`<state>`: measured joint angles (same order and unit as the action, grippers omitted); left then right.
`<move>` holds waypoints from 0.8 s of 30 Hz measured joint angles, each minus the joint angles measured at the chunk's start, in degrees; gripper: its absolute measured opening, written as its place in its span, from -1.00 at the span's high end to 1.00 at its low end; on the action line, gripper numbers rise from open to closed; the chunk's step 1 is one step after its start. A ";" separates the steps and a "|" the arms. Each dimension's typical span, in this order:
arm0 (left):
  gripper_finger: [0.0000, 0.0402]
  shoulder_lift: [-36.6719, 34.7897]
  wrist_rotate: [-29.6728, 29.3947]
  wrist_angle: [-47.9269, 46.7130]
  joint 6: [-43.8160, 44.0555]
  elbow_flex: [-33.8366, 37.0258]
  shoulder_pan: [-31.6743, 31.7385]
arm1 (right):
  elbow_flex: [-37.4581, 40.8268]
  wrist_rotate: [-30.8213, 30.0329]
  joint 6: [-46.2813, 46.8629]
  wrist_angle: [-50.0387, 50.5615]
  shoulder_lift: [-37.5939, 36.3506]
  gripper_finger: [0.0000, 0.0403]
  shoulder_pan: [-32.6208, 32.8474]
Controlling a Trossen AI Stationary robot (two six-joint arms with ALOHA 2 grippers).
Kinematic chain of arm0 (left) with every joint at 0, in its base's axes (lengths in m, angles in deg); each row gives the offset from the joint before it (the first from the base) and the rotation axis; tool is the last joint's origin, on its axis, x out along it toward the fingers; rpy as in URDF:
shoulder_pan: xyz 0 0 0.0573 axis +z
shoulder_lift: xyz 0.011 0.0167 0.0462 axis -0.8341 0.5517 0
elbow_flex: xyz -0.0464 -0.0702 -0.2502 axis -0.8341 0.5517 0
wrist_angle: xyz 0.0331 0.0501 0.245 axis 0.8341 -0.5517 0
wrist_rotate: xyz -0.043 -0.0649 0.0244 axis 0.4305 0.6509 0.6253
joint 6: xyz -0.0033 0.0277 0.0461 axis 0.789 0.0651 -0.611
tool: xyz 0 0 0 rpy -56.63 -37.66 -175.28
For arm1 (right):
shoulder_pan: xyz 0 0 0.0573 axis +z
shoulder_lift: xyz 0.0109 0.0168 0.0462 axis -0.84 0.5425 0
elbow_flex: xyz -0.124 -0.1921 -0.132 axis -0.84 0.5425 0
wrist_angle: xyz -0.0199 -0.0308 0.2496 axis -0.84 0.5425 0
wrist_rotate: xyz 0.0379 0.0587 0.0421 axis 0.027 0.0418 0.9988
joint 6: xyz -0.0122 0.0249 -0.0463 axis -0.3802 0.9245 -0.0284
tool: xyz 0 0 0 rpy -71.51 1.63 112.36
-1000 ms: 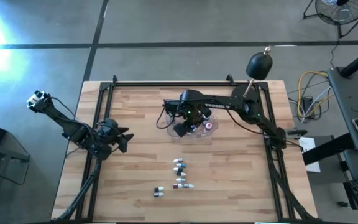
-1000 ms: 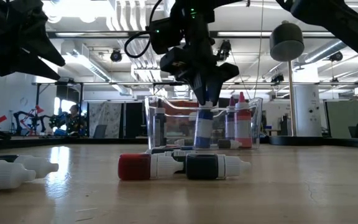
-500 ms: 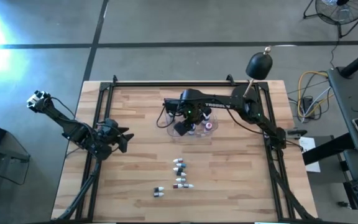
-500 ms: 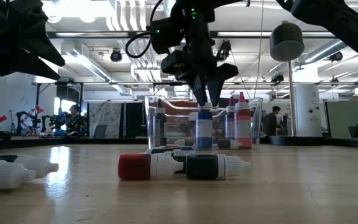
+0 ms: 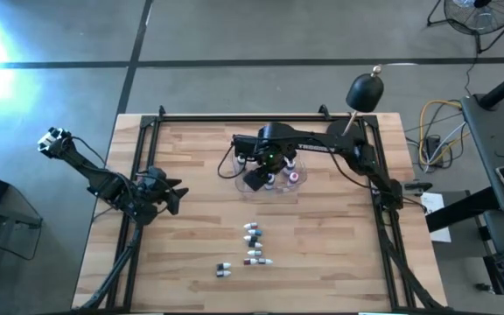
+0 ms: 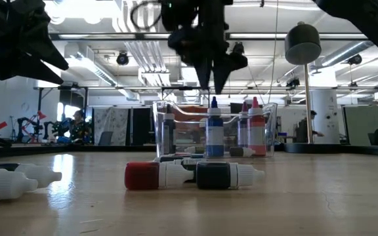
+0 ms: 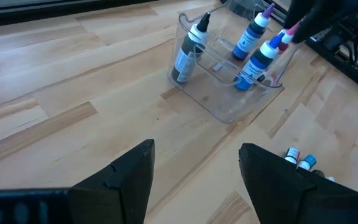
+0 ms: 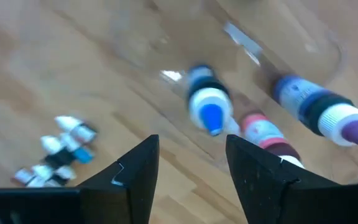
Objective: Pick & Place food coloring
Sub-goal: Put the small orange food coloring bottle into the transparent bin
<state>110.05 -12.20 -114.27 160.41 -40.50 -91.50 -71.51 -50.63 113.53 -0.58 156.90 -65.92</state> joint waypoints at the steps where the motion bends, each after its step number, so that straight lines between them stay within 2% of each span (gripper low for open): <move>1: -0.04 -0.01 0.00 0.01 0.00 0.00 0.01 | 0.00 -0.04 -0.65 -0.86 -0.90 0.11 0.42; 4: -0.04 -0.01 0.00 0.03 0.00 0.00 0.02 | -0.09 -0.19 -5.20 -4.19 -3.81 0.12 2.46; 8: -0.04 -0.02 0.00 0.01 0.00 0.00 0.02 | -0.19 -0.15 -17.32 -5.44 -6.06 0.12 7.10; 13: -0.04 0.00 0.00 0.03 0.01 0.00 0.02 | 0.95 -0.06 -35.73 -3.79 -5.02 0.16 13.40; 15: -0.04 -0.02 0.00 0.03 0.43 0.00 0.00 | 1.79 -1.17 -40.42 -5.16 -3.33 0.18 15.44; 17: -0.04 0.00 0.04 0.14 0.67 0.00 0.01 | 3.04 -3.55 -41.43 -8.87 -1.57 0.20 17.12; 24: -0.04 0.09 2.22 0.99 0.82 0.00 0.01 | 7.01 -3.30 -41.03 -22.57 2.27 0.31 18.69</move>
<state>110.14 -9.98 -113.28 161.23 -40.50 -91.49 -64.50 -53.93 72.49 -23.15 159.17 -47.23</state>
